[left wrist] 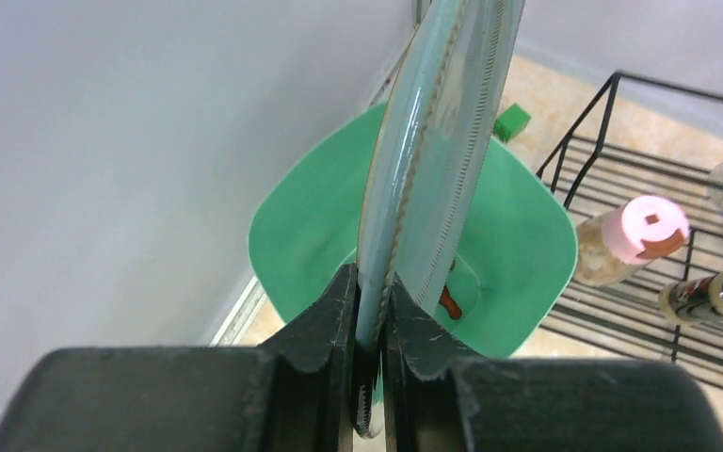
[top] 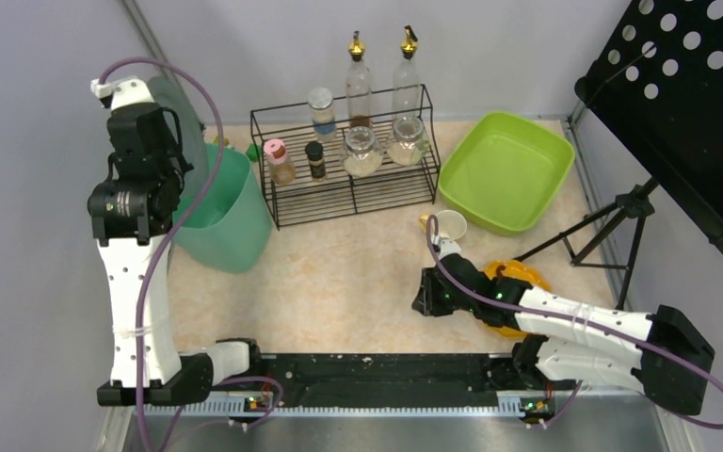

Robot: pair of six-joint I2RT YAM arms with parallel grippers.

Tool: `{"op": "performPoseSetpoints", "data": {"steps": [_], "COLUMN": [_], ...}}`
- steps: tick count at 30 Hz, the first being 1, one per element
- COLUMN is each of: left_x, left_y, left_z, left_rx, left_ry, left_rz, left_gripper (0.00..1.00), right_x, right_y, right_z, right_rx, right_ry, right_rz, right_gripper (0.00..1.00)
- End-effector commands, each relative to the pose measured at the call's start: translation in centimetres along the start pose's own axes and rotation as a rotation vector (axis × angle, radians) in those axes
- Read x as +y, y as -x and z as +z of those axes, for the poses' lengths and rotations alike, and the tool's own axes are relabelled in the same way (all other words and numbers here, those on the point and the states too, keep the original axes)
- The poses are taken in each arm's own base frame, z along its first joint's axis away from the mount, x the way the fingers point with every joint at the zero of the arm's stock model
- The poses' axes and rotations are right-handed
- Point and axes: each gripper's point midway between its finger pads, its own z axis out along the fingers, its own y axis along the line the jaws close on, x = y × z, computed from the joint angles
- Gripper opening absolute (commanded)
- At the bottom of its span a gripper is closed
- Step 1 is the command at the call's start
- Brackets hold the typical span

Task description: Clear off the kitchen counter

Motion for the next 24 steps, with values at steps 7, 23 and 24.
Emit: {"op": "performPoseSetpoints", "data": {"steps": [7, 23, 24], "left_x": [-2.2, -13.9, -14.4], "left_y": [10.5, 5.1, 4.8], "left_z": [-5.9, -11.6, -12.2], "left_rx": [-0.285, -0.022, -0.012], "left_ry": [-0.227, -0.937, -0.977], "left_rz": [-0.216, -0.231, -0.236], "left_gripper": [0.00, 0.00, 0.00], "right_x": [4.2, 2.3, 2.3], "right_y": [6.3, 16.5, 16.8], "right_z": [-1.2, -8.3, -8.6], "right_rx": [-0.140, -0.355, -0.360], "right_ry": [0.033, -0.112, -0.111], "right_rz": [-0.022, -0.013, -0.010], "right_gripper": [0.27, 0.52, 0.54]}}
